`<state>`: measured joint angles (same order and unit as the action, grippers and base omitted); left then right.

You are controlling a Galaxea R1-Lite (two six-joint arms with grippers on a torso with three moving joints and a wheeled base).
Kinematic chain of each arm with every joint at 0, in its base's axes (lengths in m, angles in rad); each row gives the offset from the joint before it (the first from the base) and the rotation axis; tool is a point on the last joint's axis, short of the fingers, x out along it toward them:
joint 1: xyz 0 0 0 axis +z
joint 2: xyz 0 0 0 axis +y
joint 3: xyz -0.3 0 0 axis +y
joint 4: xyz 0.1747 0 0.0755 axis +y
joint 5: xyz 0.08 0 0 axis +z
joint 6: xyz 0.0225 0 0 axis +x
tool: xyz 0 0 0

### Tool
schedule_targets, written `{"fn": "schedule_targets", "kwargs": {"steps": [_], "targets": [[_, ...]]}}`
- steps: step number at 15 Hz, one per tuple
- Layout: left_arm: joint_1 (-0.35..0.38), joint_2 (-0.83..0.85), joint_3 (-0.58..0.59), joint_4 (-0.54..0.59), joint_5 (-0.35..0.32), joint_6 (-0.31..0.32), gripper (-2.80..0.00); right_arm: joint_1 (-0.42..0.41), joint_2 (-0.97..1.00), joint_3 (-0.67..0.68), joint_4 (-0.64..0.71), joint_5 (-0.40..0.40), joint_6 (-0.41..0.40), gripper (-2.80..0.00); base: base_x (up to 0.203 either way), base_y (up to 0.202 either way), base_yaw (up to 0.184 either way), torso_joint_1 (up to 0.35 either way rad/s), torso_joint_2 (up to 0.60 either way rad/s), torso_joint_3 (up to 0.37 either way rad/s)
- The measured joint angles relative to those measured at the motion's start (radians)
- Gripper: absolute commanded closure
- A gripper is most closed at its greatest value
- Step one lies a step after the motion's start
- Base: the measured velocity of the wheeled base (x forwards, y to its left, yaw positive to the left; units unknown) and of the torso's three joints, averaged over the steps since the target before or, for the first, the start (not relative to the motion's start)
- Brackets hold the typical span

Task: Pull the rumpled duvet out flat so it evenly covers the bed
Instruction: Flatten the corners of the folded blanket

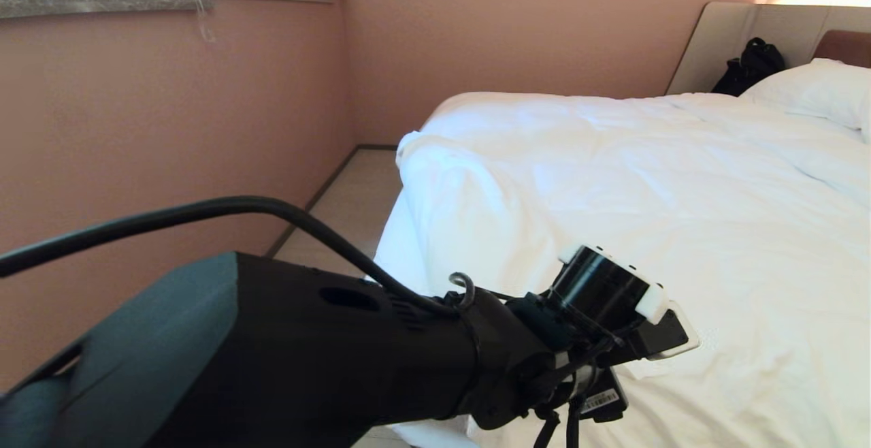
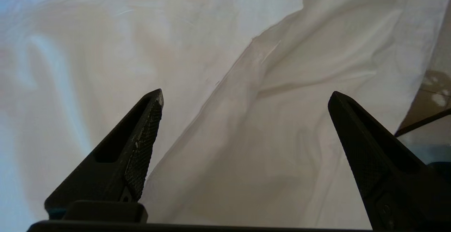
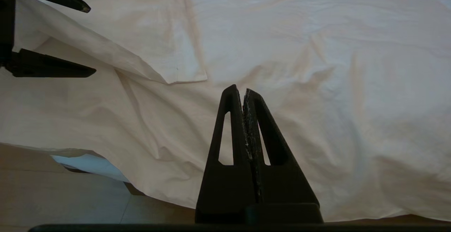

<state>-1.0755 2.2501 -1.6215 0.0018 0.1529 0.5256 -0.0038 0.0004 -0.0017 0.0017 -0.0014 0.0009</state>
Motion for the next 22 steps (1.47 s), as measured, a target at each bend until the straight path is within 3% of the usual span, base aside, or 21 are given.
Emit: {"fn": "schedule_targets", "kwargs": {"steps": [4,16,22], "targets": [[0.0,0.043,-0.006,-0.103,0.017,0.027,-2.8,0.0,0.0,0.0,0.0,0.0,0.0,0.0,0.0,0.0,0.0,0.0,0.0,0.0],[-0.035,0.151,-0.032,-0.167,0.026,0.071,-2.8,0.0,0.0,0.0,0.0,0.0,0.0,0.0,0.0,0.0,0.0,0.0,0.0,0.0],[-0.033,0.189,-0.069,-0.195,0.097,0.109,-2.8,0.0,0.0,0.0,0.0,0.0,0.0,0.0,0.0,0.0,0.0,0.0,0.0,0.0]]}}
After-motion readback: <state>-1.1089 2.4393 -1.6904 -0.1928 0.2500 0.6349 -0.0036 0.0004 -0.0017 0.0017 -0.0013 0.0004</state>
